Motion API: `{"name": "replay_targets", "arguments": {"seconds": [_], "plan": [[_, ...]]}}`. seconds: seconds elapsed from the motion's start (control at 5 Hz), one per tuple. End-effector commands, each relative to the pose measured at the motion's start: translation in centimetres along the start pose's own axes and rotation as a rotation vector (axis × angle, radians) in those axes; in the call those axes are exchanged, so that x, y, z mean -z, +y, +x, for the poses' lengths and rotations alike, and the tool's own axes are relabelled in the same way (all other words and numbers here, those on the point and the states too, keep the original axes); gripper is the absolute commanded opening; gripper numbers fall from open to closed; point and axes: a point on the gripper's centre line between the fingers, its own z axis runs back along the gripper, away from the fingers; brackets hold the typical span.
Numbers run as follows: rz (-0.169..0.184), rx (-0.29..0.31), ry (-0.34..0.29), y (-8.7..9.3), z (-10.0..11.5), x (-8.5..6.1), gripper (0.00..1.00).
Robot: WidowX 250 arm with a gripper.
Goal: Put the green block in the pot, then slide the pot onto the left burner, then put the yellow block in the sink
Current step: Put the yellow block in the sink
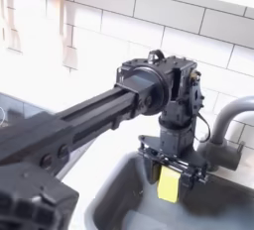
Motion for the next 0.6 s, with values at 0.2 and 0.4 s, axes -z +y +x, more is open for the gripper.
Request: {"name": "replay_targets", "arguments": {"seconds": [0.2, 0.4], "plan": [[0.001, -0.011, 0.011, 0.46, -0.19, 2.14, 0.00], [0.005, 0.004, 0.007, 0.28, -0.25, 2.41, 0.00]]}}
